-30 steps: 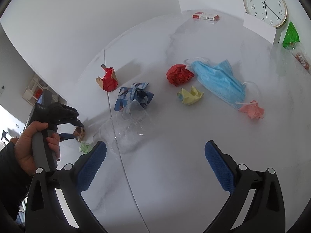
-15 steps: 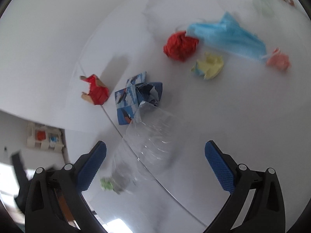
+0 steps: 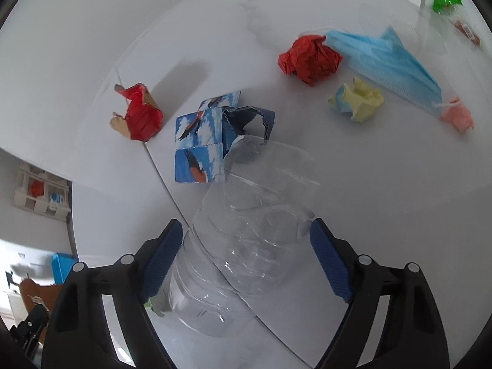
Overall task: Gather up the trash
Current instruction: 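Grasp the clear plastic bottle with the right tool while the left tool holds the brown wrapper, then release the brown wrapper and the bottle into the wastebasket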
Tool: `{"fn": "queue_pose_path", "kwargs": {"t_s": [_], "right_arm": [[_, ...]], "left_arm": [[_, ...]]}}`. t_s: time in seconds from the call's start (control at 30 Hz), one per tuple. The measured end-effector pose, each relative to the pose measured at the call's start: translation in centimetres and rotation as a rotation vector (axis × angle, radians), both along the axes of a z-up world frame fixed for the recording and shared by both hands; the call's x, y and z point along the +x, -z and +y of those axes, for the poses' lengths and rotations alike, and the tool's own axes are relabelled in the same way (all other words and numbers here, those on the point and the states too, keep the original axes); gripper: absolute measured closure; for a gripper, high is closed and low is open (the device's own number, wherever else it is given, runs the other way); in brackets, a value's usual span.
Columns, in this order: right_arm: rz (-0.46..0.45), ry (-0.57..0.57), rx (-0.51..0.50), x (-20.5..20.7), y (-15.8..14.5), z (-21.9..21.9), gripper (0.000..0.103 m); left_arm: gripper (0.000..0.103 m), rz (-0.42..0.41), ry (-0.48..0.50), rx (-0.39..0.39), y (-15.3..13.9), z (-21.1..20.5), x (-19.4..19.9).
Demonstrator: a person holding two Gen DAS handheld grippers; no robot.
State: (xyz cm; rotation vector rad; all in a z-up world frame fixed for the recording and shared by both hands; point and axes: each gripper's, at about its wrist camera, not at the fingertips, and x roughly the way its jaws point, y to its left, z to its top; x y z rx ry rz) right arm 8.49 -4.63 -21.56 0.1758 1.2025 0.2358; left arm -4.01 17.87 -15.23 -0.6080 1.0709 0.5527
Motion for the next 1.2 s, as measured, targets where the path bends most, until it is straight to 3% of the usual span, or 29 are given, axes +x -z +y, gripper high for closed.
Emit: {"fn": "queue_pose_path", "kwargs": {"t_s": [0.17,0.33,0.57,0.77,0.83,0.9,0.97,1.0,1.07,1.2], "right_arm": [[-0.061,-0.017,0.025,-2.6,-3.1,-1.9,0.025],[-0.215,-0.142,0.023,-8.1,-9.6,-2.3,0.025],[-0.308,-0.340,0.029,-14.4,-13.6,2.4,0.024],[-0.302,-0.498,0.040,-18.5,-13.5,8.2,0.024],[-0.283,-0.536,0.037,-19.8,-13.0,10.0,0.024],[-0.267,-0.572,0.026,-21.0,-12.7,11.6,0.024],[-0.256,-0.599,0.004,-21.8,-12.4,12.8,0.024],[-0.247,-0.615,-0.009,-22.3,-12.1,13.5,0.024],[-0.232,-0.633,-0.027,-23.0,-11.9,14.7,0.024],[-0.219,-0.654,-0.049,-24.4,-11.2,16.7,0.024]], "left_arm": [[0.078,0.000,0.028,0.036,-1.4,-0.1,-2.8],[0.078,-0.010,0.050,0.069,-2.6,0.2,-5.5],[0.078,-0.001,0.058,0.088,-1.9,2.5,-7.8],[0.078,0.085,0.069,0.102,4.5,6.5,-9.2],[0.078,0.131,0.079,0.094,8.2,8.2,-9.5],[0.076,0.160,0.085,0.037,12.1,10.0,-9.8],[0.055,0.193,0.077,-0.022,15.8,11.6,-10.0],[0.050,0.199,0.076,-0.039,17.3,12.3,-10.1],[0.028,0.222,0.077,-0.047,19.4,13.0,-10.1],[0.018,0.271,0.110,-0.073,22.9,13.9,-10.2]]}}
